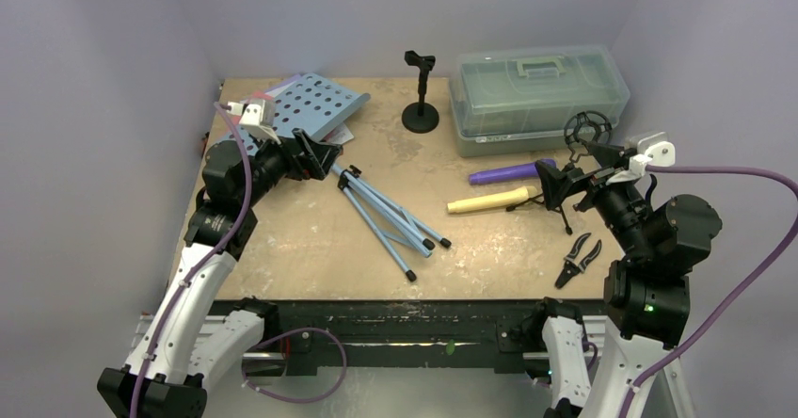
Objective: Pack up the instrument practice props
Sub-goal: Reset both arms
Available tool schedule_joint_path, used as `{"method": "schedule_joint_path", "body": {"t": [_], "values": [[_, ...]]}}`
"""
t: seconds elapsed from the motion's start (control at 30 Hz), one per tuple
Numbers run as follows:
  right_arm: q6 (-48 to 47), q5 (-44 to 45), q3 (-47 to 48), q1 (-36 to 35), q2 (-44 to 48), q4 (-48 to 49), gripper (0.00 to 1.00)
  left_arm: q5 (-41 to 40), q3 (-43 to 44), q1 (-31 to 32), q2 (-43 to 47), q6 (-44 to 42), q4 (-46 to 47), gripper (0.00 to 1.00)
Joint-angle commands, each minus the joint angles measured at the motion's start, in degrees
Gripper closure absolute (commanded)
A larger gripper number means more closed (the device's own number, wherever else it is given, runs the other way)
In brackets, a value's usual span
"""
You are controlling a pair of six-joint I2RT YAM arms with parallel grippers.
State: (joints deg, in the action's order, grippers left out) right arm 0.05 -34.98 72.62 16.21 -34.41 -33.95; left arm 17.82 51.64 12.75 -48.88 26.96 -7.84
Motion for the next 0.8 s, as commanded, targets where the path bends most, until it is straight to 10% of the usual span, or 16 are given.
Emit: {"method": "schedule_joint_path", "body": {"t": [0.0,0.77], "values": [[0.34,1.23,-0.46,0.44,0.43,-0.04,0.01,1.08,-0.12,-0.36,0.60,0.20,1.83,0.00],[0.30,0.50,-0.88,0.82,0.60,-0.18,0.01,1.25,-0.13,-0.36,0.67,-0.07,1.68,0.00]]}}
